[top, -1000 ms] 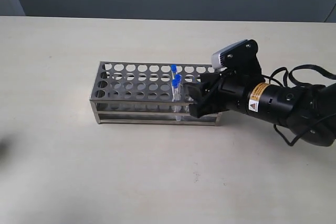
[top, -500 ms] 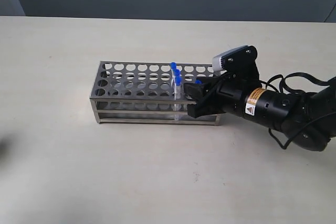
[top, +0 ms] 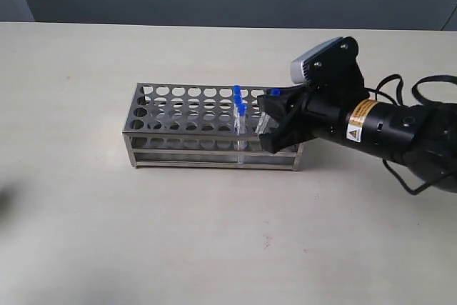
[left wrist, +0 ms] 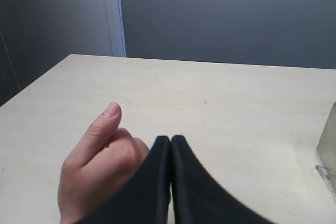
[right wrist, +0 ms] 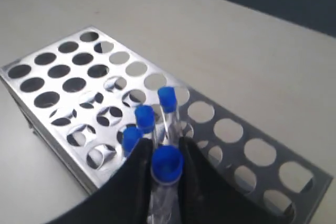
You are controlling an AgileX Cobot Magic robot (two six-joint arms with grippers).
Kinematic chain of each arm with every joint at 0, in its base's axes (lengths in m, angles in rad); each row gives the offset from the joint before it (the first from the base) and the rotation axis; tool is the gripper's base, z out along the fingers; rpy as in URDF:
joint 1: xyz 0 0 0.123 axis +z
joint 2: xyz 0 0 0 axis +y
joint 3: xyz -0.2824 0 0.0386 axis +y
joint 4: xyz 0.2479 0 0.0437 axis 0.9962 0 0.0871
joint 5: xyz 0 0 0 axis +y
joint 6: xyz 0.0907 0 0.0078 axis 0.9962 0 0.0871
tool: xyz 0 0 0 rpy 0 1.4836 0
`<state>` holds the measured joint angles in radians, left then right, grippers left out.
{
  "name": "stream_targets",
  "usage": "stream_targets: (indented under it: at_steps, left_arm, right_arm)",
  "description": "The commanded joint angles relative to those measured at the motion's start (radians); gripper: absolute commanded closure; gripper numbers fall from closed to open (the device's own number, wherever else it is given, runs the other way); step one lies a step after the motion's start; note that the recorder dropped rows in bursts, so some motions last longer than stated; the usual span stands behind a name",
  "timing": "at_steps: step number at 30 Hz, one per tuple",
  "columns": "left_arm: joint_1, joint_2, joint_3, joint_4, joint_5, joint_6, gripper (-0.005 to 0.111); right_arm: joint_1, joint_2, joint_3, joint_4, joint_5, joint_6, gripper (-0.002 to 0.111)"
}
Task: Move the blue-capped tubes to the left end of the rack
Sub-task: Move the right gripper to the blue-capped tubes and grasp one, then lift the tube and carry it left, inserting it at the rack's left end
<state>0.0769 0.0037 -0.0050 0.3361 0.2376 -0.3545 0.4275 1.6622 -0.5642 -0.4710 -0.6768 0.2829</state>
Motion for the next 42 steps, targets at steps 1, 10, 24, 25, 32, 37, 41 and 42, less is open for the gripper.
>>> stream_targets:
  at_steps: [1,10,24,25,32,37,41,42]
  left_arm:
    - [-0.009,-0.004,0.003,-0.002,0.002,-0.002,0.106]
    - [-0.009,-0.004,0.003,-0.002,0.002,-0.002,0.106]
    - [-0.009,-0.004,0.003,-0.002,0.002,-0.002,0.106]
    - [-0.009,-0.004,0.003,-0.002,0.002,-0.002,0.106]
    - [-0.009,-0.004,0.003,-0.002,0.002,-0.002,0.106]
    - [-0.009,-0.004,0.003,-0.002,0.002,-0.002,0.106]
    - [-0.009,-0.004,0.003,-0.002,0.002,-0.002,0.106]
    - [-0.009,-0.004,0.003,-0.002,0.002,-0.002,0.106]
  right_arm:
    - [-0.009,-0.126,-0.003,0.026,0.046,-0.067,0.108]
    - [0.013,-0.136,-0.234,-0.093,0.167,0.037,0.109]
    - [0.192,0.297,-0.778,-0.525,0.241,0.508,0.109]
    - [0.192,0.323,-0.803,-0.559,0.243,0.552,0.109]
    - [0.192,0.380,-0.820,-0.631,0.222,0.615,0.109]
    - [0.192,0.420,-0.820,-0.631,0.190,0.615,0.109]
    - [0.192,0.424,-0.820,-0.638,0.199,0.615,0.109]
    - [0.192,0.424,-0.820,-0.646,0.199,0.615,0.109]
